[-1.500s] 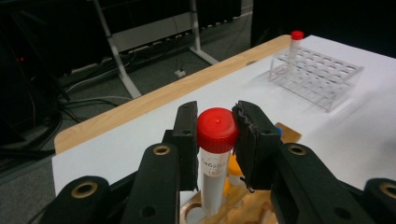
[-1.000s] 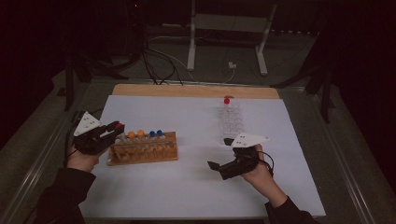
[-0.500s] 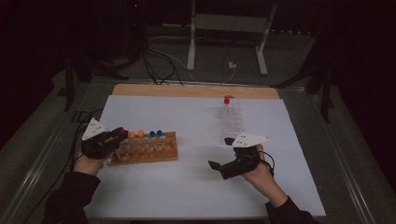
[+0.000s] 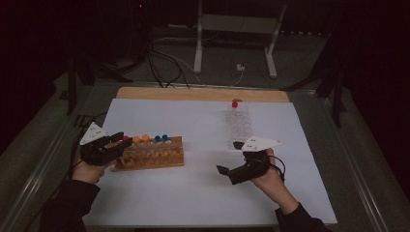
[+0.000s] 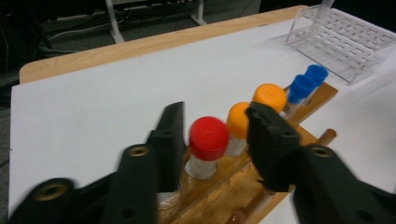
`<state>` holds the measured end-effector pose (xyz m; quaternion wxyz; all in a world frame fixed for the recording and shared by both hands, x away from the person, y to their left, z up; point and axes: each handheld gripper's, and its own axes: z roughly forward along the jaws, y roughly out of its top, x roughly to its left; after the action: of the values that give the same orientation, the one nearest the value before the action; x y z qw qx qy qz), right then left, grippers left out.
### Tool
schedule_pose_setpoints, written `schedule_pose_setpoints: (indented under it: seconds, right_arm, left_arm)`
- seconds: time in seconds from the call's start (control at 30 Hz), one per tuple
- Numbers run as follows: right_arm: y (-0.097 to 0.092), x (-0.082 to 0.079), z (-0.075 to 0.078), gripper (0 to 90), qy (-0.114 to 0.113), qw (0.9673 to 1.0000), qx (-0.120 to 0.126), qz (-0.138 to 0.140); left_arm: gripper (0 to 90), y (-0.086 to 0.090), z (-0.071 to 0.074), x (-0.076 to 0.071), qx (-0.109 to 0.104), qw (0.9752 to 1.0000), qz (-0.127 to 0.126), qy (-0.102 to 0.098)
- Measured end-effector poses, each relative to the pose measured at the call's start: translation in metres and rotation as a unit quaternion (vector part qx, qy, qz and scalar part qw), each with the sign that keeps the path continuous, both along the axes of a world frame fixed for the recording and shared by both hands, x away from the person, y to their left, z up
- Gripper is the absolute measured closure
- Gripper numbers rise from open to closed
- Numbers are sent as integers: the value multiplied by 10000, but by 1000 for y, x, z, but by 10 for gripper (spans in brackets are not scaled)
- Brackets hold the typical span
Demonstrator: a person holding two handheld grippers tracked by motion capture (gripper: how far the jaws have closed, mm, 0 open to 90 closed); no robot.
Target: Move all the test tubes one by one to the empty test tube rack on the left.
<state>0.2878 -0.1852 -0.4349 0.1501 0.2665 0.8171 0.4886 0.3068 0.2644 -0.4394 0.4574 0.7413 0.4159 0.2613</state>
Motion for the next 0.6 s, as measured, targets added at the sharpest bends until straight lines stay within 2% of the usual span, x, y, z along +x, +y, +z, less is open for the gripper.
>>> schedule_pose_setpoints:
  seconds: [0.13, 0.2, 0.23, 0.33, 0.37, 0.5, 0.6]
  right_arm:
    - [-1, 1, 2, 0, -33, 10000, 18, -26]
    - [-3, 2, 4, 0, -43, 10000, 37, -49]
    - [-4, 2, 5, 0, -57, 9999, 51, -68]
    - [-8, 4, 8, 0, -100, 9998, 81, -125]
    - [-9, 5, 9, 0, -122, 9998, 90, -139]
    - [-13, 12, 12, 0, -146, 9994, 176, -264]
    - [-16, 20, 14, 0, -198, 9990, 164, -375]
  left_arm:
    - [420, 2, 10, -8, -104, 9999, -68, -121]
    - [346, 2, 14, -15, -206, 9993, -216, -212]
    - [318, 1, 17, -18, -206, 9992, -206, -272]
    - [172, -4, 24, -30, -283, 9981, -387, -390]
    - [158, -7, 25, -34, -317, 9976, -472, -407]
    - [35, -22, 27, -45, -289, 9951, -884, -335]
    - [12, -36, 22, -52, -248, 9927, -1144, -287]
